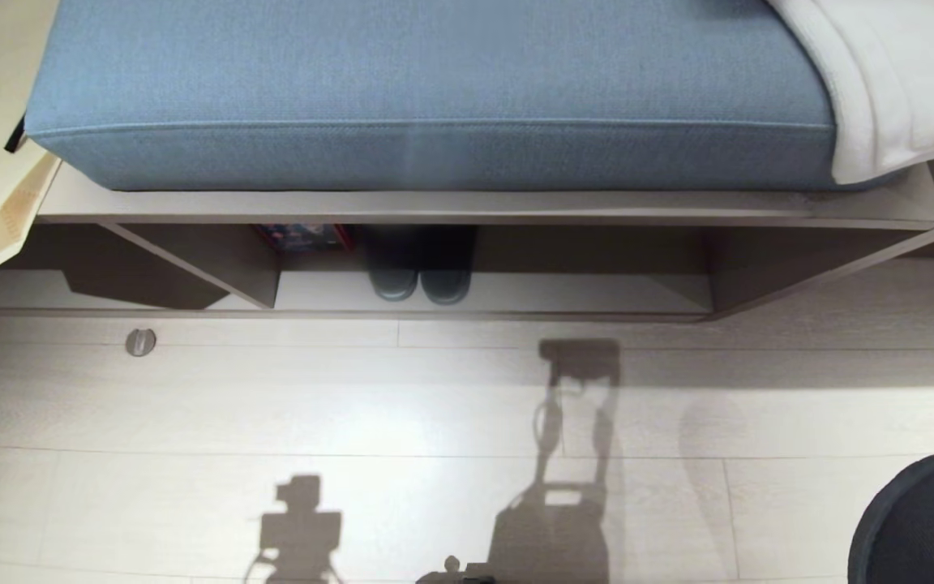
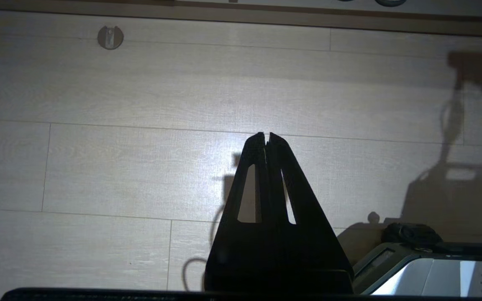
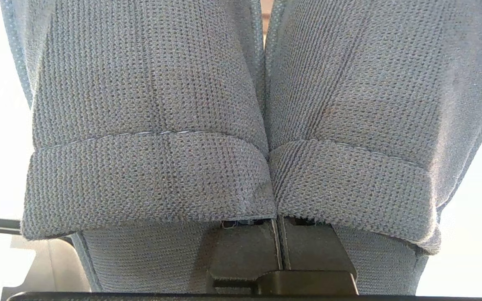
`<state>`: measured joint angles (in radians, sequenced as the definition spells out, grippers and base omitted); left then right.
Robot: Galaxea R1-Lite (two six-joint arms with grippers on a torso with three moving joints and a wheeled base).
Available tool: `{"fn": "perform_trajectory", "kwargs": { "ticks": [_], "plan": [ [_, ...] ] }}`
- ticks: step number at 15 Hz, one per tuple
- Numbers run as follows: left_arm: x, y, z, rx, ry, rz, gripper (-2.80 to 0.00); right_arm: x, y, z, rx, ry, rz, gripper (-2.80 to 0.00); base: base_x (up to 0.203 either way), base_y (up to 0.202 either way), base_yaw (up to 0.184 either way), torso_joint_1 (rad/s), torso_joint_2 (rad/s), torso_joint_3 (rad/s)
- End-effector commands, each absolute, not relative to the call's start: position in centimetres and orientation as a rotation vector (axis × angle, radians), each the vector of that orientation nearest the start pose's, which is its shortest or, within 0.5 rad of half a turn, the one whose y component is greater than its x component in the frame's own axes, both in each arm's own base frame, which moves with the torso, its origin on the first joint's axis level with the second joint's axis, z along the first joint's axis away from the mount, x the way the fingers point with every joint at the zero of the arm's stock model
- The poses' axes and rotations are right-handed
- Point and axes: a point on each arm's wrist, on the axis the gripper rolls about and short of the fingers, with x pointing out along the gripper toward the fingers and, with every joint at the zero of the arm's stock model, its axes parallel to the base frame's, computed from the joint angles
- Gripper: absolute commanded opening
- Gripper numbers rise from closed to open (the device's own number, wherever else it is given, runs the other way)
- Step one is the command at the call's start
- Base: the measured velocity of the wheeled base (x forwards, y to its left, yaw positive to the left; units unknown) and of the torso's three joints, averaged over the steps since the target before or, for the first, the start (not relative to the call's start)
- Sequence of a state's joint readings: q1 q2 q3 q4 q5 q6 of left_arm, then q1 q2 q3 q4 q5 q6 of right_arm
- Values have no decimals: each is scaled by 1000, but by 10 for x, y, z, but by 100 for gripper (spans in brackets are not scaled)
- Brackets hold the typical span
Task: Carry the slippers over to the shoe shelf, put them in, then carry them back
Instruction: Place the slippers into the shoe cabinet
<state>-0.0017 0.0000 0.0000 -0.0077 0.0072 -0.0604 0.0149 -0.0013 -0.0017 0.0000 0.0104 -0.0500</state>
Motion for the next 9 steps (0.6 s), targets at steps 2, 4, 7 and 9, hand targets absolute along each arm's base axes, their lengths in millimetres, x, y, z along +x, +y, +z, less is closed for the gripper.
{"fn": "perform_trajectory", "kwargs": {
  "ticks": [2, 4, 7, 9],
  "plan": [
    [-23, 0, 76, -61, -8, 6, -280, -23, 0, 76, -51, -4, 26, -280, 0, 0, 0, 7, 1, -197],
    [-23, 0, 76, -61, -6, 6, -280, -23, 0, 76, -51, -3, 26, -280, 0, 0, 0, 5, 5, -194],
    [-23, 0, 76, -61, -8, 6, -280, -23, 0, 76, -49, -4, 28, -280, 0, 0, 0, 4, 4, -200],
    [-23, 0, 76, -61, -8, 6, -280, -23, 0, 76, -49, -4, 26, -280, 0, 0, 0, 3, 2, -200]
  ]
}}
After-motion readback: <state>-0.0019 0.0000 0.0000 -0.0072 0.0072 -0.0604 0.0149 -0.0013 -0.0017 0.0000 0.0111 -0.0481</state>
